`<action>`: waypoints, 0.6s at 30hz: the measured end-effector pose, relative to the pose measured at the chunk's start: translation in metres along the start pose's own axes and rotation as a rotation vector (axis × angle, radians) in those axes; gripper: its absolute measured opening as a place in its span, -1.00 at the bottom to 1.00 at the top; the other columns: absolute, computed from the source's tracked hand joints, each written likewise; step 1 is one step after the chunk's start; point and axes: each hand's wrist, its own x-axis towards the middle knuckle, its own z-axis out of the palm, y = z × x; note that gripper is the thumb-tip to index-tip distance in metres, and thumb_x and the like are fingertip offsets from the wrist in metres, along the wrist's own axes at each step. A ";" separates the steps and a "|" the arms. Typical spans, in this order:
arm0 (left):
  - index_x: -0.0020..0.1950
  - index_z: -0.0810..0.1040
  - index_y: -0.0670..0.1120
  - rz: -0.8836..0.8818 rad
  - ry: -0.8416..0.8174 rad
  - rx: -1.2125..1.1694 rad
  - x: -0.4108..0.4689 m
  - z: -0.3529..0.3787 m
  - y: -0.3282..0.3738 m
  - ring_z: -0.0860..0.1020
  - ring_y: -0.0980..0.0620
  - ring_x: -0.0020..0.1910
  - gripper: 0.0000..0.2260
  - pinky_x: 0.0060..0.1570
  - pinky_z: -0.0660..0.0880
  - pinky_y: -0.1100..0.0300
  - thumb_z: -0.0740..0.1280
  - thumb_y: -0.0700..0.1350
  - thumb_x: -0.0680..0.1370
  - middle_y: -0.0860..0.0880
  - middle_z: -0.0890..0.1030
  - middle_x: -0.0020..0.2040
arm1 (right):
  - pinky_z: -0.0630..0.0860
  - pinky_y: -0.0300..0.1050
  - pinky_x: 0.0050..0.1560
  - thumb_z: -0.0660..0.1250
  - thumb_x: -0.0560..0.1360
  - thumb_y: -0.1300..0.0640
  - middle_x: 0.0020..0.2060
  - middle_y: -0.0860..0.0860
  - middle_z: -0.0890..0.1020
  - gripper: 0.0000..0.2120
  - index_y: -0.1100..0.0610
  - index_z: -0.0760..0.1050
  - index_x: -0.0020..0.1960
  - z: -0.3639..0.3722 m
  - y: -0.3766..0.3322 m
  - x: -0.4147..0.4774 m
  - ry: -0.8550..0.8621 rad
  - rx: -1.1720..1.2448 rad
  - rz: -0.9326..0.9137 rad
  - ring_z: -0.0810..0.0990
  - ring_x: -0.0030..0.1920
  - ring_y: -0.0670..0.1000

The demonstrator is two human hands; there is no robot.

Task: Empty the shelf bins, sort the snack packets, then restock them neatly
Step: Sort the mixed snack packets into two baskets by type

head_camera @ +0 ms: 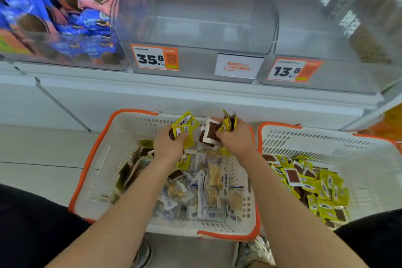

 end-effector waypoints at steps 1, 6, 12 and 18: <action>0.11 0.65 -0.03 0.026 0.023 0.040 -0.009 0.015 0.004 0.64 -0.06 -0.10 -0.89 -0.13 0.59 0.03 0.43 -0.02 0.64 0.02 0.66 -0.09 | 0.51 -0.09 -0.26 0.41 0.41 0.24 -0.33 0.00 0.58 -0.88 0.07 0.50 -0.14 -0.016 0.005 0.000 0.042 -0.013 0.048 0.58 -0.26 0.08; 0.01 0.61 0.08 -0.006 -0.236 -0.005 -0.056 0.102 0.035 0.63 0.03 -0.05 -0.97 0.13 0.61 -0.06 0.43 -0.01 0.63 0.07 0.66 -0.06 | 0.47 0.05 -0.22 0.37 0.43 0.29 -0.37 0.15 0.52 -0.93 0.20 0.54 -0.23 -0.106 0.042 -0.018 0.137 0.150 0.458 0.51 -0.27 0.13; 0.41 0.48 0.08 0.017 -0.573 0.107 -0.096 0.184 0.060 0.61 -0.01 0.17 -0.52 -0.15 0.62 0.27 0.53 0.07 0.55 0.00 0.49 0.36 | 0.45 -0.23 -0.29 0.33 0.48 0.24 -0.34 0.04 0.49 -0.86 0.14 0.37 -0.19 -0.179 0.080 -0.048 0.158 0.084 0.648 0.45 -0.30 0.08; 0.52 0.46 0.18 0.209 -0.891 0.279 -0.094 0.179 0.059 0.51 0.10 0.40 -0.48 0.29 0.58 0.01 0.49 0.07 0.58 0.19 0.47 0.47 | 0.41 -0.07 -0.30 0.31 0.49 0.09 -0.30 0.13 0.53 -0.78 0.27 0.50 -0.03 -0.171 0.084 -0.049 0.254 -0.127 0.514 0.64 -0.14 0.19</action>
